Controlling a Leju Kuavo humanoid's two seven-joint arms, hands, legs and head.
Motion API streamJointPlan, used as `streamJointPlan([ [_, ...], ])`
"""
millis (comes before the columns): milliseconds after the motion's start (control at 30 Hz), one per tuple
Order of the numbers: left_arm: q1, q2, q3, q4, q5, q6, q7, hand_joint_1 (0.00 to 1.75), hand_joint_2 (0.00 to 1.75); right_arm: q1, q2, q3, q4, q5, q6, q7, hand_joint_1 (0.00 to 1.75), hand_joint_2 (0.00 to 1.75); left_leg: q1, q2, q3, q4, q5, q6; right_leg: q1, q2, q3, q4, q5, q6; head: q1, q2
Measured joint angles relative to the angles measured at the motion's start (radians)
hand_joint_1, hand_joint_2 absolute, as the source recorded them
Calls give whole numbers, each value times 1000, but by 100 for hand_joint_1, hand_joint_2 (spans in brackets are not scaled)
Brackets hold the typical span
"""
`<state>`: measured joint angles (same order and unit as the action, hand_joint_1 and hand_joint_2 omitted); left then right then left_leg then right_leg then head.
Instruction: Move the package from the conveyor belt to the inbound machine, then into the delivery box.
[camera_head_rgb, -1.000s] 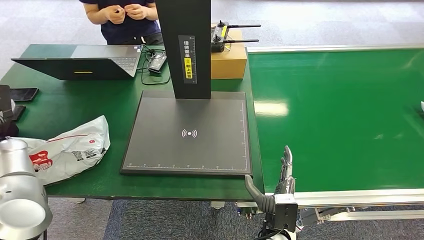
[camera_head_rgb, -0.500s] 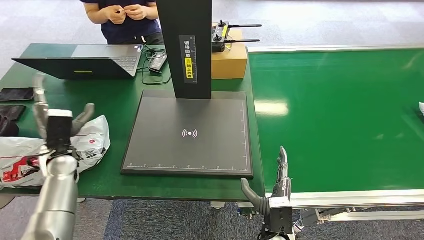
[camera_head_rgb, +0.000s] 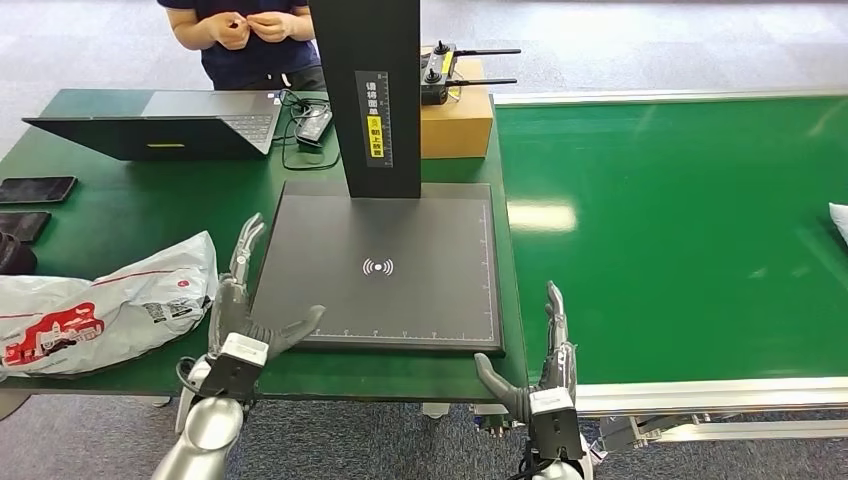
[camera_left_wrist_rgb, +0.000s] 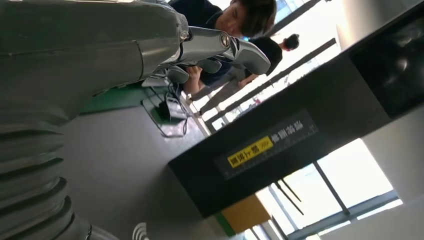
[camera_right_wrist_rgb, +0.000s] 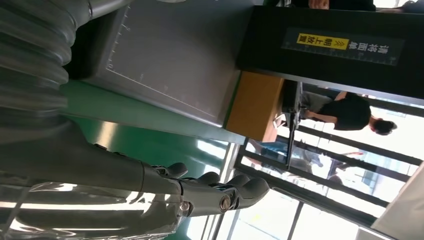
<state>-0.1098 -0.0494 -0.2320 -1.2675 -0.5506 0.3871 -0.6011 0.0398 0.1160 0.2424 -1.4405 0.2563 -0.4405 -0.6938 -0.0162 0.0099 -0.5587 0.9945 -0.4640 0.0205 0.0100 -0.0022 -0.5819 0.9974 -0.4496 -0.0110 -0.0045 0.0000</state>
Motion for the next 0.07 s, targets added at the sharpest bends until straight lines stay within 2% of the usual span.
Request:
streamJointPlan([
  [67, 12, -12, -14, 0, -3, -1, -5, 0, 175, -20, 0, -3, 6, 9, 2, 0, 0, 175, 0, 0, 0, 0, 0, 0, 0, 0, 0, 0, 0, 0, 0, 0],
])
